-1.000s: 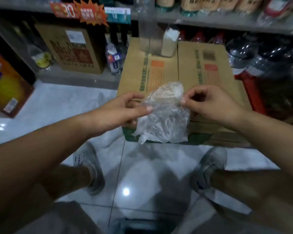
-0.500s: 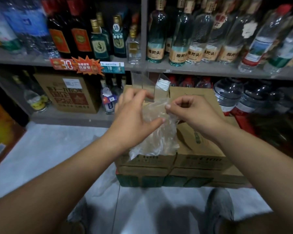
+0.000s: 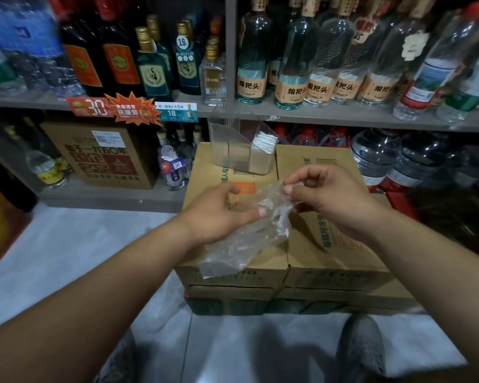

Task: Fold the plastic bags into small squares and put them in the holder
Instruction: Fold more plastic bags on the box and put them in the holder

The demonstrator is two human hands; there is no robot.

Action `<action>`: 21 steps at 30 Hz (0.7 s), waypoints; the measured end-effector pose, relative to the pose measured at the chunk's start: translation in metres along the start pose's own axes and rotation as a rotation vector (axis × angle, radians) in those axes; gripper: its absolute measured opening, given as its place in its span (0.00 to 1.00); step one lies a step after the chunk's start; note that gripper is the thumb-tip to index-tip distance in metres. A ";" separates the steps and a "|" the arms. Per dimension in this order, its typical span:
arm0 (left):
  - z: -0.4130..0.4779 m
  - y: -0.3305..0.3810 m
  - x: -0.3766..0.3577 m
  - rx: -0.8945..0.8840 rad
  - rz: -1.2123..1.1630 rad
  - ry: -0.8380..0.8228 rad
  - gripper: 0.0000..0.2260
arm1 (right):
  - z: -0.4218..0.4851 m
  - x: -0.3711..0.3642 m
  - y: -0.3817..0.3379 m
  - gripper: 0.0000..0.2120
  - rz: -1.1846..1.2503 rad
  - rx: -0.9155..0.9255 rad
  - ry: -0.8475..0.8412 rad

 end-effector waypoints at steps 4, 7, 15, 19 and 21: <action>-0.006 -0.008 0.008 0.154 0.049 -0.105 0.16 | -0.002 0.013 0.011 0.02 -0.064 -0.085 0.034; -0.009 -0.011 0.008 0.169 0.009 -0.108 0.11 | -0.003 0.016 0.017 0.02 -0.190 -0.143 0.048; -0.018 0.014 -0.001 -0.148 -0.452 0.063 0.05 | -0.014 -0.011 -0.010 0.13 -0.726 0.294 0.126; -0.026 0.028 -0.003 -0.284 -0.652 -0.025 0.07 | -0.013 -0.024 -0.002 0.19 -0.645 0.184 -0.084; -0.029 0.031 -0.003 -0.283 -0.738 -0.069 0.14 | -0.009 -0.021 0.001 0.14 -0.532 0.182 -0.031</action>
Point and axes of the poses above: each hand's wrist, its own z-axis towards the middle knuckle, its own x-axis out of the back of the hand, y = z × x, the point moved 2 cm from there along z, towards the middle knuckle, and after that the axes turned 11 degrees about -y, right-handed, at the moved point
